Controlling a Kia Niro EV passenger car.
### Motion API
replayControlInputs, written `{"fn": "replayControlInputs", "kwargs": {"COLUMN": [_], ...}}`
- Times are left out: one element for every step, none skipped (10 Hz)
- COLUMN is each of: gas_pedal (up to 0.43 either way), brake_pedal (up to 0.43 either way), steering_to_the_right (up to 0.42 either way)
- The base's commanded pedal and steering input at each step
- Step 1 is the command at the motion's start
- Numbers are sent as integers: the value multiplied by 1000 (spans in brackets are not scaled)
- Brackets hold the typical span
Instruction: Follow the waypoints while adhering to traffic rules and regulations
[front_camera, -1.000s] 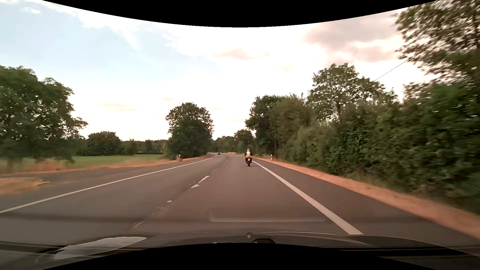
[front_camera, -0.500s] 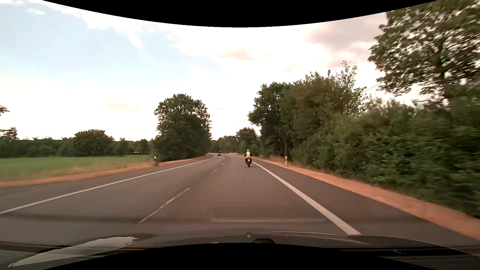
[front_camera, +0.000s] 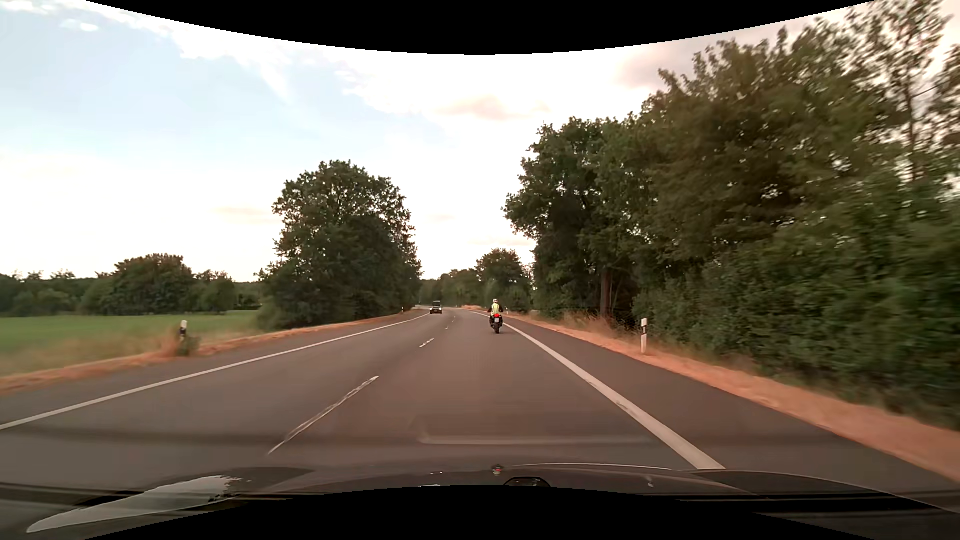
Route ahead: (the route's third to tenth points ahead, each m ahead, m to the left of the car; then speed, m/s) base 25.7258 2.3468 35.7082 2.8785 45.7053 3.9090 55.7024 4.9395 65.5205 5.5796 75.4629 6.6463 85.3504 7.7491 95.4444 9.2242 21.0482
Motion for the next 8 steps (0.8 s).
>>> {"fn": "replayControlInputs", "kwargs": {"gas_pedal": [228,228,228,228,228,228,228,228], "brake_pedal": [0,0,0,0,0,0,0,0], "steering_to_the_right": [-8,-8,-8,-8,-7,-8,-8,-8]}}
